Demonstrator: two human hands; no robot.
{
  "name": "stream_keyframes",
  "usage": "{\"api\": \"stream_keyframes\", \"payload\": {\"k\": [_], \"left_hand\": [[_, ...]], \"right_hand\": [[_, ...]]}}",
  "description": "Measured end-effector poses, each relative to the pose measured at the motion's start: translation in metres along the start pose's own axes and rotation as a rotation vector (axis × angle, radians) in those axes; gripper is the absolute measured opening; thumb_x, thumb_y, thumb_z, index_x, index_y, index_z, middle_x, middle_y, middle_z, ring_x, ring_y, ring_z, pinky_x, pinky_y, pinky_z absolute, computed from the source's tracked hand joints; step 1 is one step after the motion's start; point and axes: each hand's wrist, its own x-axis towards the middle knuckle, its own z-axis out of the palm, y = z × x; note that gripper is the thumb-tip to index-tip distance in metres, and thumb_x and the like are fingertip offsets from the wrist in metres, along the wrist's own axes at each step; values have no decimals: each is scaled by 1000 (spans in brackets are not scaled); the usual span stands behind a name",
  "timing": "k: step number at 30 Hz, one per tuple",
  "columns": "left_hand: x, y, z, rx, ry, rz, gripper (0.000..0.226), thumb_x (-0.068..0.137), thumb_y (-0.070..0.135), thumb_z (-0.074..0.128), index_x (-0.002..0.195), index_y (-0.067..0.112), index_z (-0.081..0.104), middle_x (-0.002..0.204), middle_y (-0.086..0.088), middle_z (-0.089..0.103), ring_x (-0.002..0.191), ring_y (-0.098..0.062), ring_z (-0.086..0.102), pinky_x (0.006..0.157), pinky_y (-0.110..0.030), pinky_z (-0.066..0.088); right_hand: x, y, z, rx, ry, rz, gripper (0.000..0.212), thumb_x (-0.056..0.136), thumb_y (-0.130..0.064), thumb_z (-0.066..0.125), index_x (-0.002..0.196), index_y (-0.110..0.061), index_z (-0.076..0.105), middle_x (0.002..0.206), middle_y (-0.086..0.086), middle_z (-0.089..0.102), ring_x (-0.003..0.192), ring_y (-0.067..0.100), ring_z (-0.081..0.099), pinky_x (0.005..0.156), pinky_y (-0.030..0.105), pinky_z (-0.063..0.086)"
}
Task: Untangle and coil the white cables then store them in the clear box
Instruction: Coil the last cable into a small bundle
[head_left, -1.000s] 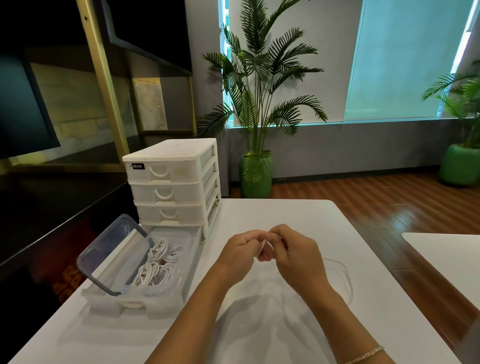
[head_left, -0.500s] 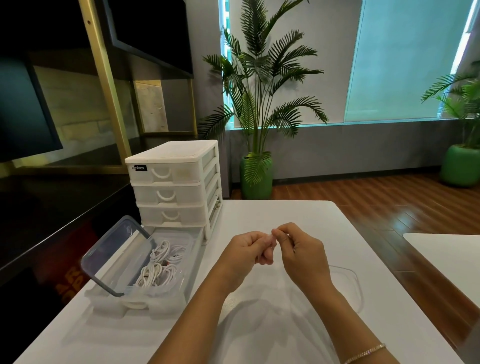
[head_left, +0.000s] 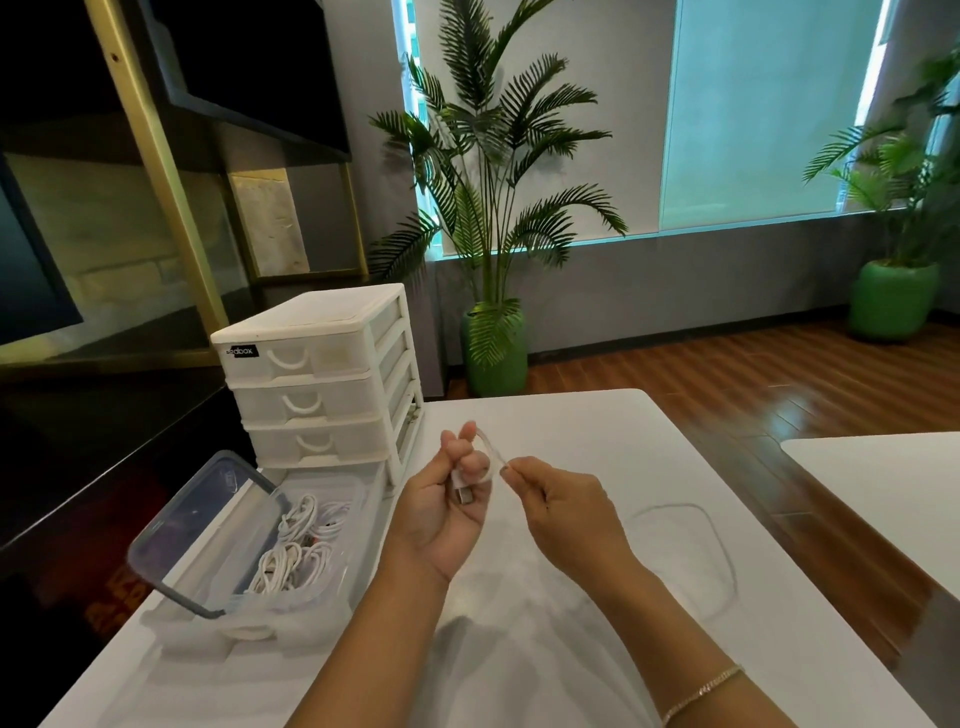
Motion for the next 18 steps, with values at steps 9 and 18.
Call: {"api": "stream_keyframes", "payload": {"k": [9, 18], "left_hand": [[4, 12, -9, 139, 72, 145, 24, 99, 11, 39, 115, 0, 54, 88, -9, 71, 71, -13, 71, 62, -20, 57], [-1, 1, -9, 1382, 27, 393, 27, 98, 21, 41, 111, 17, 64, 94, 15, 64, 87, 1, 60, 88, -17, 50]], "right_hand": [[-1, -6, 3, -102, -130, -93, 34, 93, -42, 46, 92, -18, 69, 79, 0, 70, 68, 16, 60, 70, 32, 54], [-4, -15, -8, -106, -115, -140, 30, 92, -37, 50, 97, -17, 72, 89, -1, 72, 68, 12, 58, 69, 24, 50]]}}
